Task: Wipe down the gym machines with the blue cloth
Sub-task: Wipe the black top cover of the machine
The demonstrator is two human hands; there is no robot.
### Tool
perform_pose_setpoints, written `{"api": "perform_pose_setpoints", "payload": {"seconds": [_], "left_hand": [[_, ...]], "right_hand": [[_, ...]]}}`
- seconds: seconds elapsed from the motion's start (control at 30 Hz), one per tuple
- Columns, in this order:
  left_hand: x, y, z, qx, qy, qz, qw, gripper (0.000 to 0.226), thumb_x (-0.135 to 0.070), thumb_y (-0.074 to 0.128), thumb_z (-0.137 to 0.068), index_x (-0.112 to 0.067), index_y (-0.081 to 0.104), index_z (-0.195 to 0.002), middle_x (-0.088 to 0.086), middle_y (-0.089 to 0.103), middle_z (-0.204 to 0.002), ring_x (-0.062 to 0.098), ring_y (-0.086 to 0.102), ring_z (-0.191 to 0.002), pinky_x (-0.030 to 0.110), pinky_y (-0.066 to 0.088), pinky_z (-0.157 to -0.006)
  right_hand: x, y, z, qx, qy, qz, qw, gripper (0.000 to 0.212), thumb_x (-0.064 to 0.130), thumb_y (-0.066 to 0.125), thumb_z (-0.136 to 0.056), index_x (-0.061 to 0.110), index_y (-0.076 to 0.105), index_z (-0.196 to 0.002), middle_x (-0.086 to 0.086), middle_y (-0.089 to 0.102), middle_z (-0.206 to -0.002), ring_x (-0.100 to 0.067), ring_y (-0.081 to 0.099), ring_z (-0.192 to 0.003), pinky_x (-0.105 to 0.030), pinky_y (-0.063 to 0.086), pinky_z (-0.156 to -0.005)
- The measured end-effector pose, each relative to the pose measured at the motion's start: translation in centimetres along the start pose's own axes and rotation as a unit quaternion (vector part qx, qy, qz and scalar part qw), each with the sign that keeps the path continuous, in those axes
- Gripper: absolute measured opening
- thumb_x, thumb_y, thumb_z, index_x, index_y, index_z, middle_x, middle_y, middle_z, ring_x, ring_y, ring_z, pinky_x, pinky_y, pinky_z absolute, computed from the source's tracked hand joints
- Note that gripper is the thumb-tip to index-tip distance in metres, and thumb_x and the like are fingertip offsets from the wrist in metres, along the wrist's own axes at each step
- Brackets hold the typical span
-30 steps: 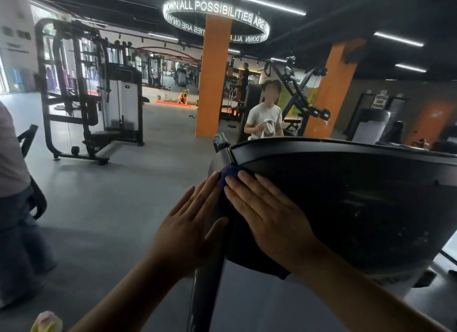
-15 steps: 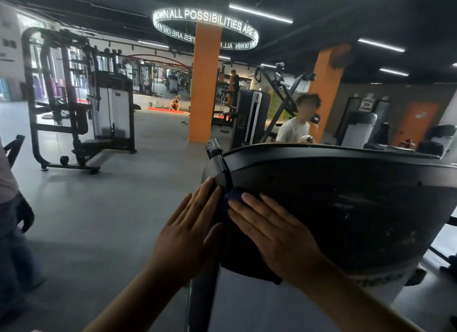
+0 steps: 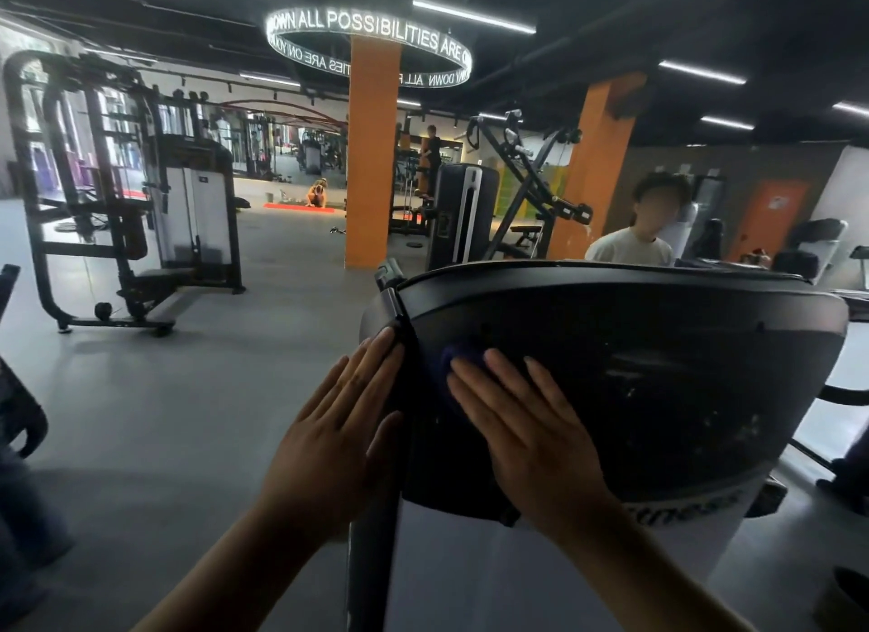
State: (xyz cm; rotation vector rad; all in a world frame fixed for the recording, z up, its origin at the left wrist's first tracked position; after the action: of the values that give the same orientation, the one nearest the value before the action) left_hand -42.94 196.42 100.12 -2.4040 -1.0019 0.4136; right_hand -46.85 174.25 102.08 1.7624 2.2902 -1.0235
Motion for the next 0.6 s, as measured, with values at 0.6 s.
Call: {"api": "perform_pose_setpoints", "payload": {"seconds": [0.6], "left_hand": [[-6.6,2.3,-3.4,0.020,0.065,-0.019,0.997,0.074,-0.041,0.051,-0.111,-0.009,0.025,-0.172,0.006,0.017,-0.183,0.026,0.017,-0.169,0.052,0.025,-0.135]], "right_hand": [[-2.8,-1.2,1.7,-0.099,0.220,-0.070,0.968,0.075,0.008,0.066,-0.102,0.015,0.030,-0.167,-0.002,0.020,-0.179,-0.032,0.019,-0.166,-0.055,0.019,-0.134]]}}
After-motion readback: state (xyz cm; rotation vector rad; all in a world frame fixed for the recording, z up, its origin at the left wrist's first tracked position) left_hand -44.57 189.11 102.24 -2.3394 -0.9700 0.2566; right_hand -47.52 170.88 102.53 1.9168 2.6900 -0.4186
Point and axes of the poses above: each hand's wrist, its own z-axis away from the middle knuckle, its own y-axis out of the palm, x = y × z, the point moved 5 cm from there along -z, towards the middle knuckle
